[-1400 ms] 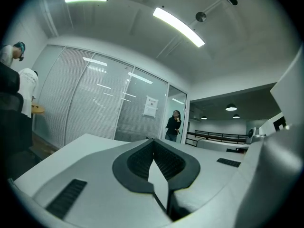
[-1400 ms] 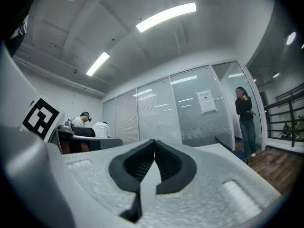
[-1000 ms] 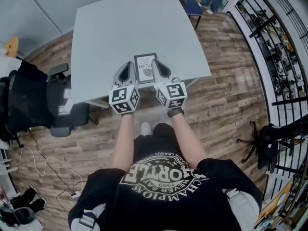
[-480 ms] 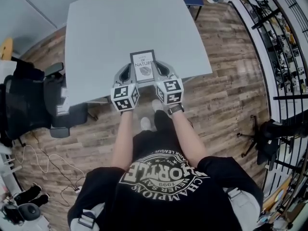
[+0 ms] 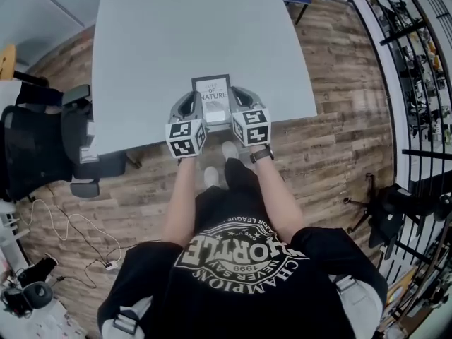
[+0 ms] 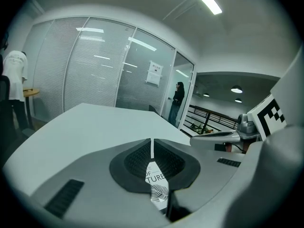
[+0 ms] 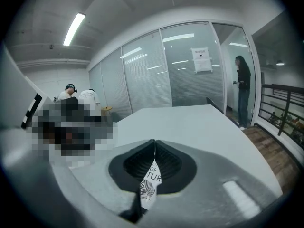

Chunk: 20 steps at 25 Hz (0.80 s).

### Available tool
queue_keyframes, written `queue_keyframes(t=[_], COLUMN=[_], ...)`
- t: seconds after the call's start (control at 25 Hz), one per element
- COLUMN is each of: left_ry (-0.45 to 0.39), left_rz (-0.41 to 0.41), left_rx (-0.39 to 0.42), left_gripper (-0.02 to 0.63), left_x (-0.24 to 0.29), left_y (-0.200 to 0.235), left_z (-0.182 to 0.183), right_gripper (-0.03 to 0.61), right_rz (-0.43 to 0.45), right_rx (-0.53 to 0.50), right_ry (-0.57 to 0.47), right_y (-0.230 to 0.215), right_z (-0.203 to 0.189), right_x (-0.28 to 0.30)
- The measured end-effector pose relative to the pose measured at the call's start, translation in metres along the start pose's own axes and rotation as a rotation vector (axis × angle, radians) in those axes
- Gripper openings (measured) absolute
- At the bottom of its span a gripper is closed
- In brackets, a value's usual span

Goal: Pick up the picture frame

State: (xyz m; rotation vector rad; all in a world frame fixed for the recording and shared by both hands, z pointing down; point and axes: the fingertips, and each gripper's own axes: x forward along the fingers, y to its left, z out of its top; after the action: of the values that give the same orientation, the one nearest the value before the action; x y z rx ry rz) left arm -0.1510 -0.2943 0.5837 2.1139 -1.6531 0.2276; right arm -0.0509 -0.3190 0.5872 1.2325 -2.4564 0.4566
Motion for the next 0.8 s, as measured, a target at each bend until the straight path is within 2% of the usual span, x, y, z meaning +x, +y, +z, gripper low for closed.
queue_keyframes(t=[0.16,0.2,0.4,0.68,0.8], left_ry=[0.032,0.040,0.078,0.146,0.192], left_rz=[0.016,0.018,0.026,0.027,0.029], left_rx=[-0.014,-0.013,-0.016,-0.036,-0.043], left_gripper=[0.006,0.008,0.014,0.112,0.143], left_x=[0.014,0.018,0.037,0.059,0.066], left_y=[0.012,0.015,0.024,0.038,0.041], left_z=[-0.009,-0.010,-0.021,-0.047,-0.062], right_gripper=[0.006,0.046,0.081,0.152,0.153], right_rz=[-0.001,0.001,0.010,0.026,0.023], right_rx=[-0.002,0.002,0.030,0.071,0.089], right_ry=[0.074,0.090,0.154,0.239,0.272], right_y=[-0.008,-0.010,-0.021,-0.029,-0.034], right_z=[-0.016,-0.019,-0.037,-0.071,-0.082], right_x=[0.018,0.024,0.044,0.067,0.072])
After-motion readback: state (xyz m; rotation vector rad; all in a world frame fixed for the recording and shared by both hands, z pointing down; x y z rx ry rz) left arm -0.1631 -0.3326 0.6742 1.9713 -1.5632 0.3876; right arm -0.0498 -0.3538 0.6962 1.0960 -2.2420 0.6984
